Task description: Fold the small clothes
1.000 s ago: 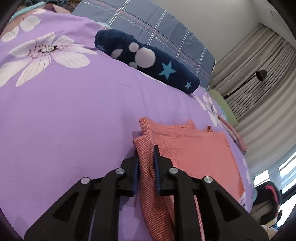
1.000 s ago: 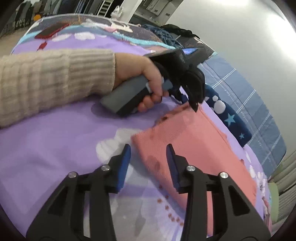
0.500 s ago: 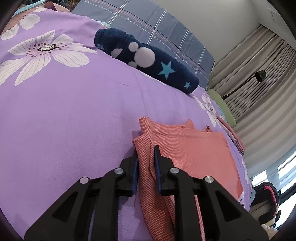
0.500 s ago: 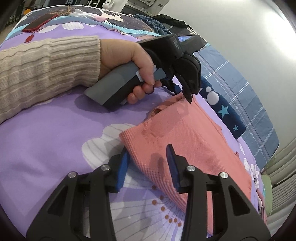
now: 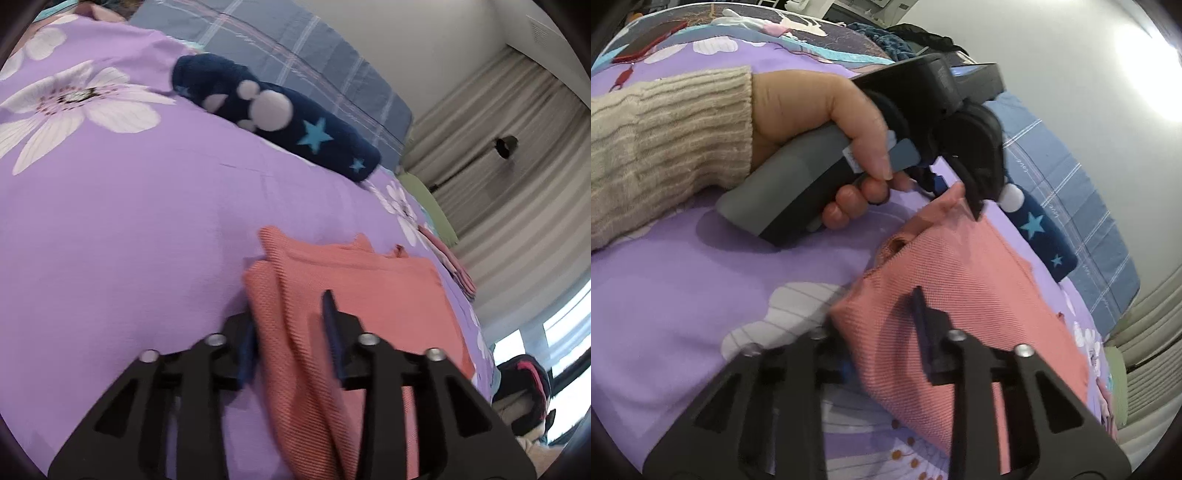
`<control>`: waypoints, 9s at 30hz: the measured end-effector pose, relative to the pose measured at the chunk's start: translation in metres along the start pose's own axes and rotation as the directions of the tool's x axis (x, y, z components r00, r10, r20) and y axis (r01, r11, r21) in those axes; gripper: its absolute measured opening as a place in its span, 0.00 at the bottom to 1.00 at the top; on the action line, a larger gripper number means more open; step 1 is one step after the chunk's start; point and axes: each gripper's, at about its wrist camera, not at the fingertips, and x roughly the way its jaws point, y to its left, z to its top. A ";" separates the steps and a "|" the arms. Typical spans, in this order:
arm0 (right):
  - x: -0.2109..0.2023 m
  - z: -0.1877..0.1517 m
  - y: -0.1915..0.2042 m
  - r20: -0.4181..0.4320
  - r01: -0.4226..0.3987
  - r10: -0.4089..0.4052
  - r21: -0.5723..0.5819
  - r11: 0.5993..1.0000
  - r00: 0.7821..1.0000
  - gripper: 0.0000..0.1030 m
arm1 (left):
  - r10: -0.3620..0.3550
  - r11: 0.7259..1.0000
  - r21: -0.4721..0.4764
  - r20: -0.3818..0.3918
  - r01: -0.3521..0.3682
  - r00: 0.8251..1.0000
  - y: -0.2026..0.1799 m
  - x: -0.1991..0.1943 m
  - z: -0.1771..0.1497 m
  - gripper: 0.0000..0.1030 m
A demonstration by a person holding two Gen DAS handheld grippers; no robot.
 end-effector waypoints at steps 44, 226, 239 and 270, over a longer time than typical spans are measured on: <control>-0.092 -0.240 -0.277 0.186 -0.184 0.044 0.858 0.480 0.981 0.05 | 0.315 0.858 0.450 -0.081 -0.247 0.946 -0.316 0.170 0.013 0.09; 0.080 -0.255 -0.395 0.061 -0.187 0.274 0.867 0.462 0.960 0.06 | 0.388 0.786 0.524 -0.005 -0.328 0.922 -0.267 0.063 -0.192 0.17; -0.039 -0.238 -0.319 0.146 -0.333 0.338 0.726 0.601 0.930 0.21 | 0.388 0.782 0.527 0.007 -0.333 0.922 -0.268 0.060 -0.195 0.17; -0.019 -0.286 -0.350 0.124 -0.286 0.383 0.870 0.402 0.916 0.57 | 0.347 0.837 0.449 0.005 -0.312 0.938 -0.258 0.065 -0.113 0.64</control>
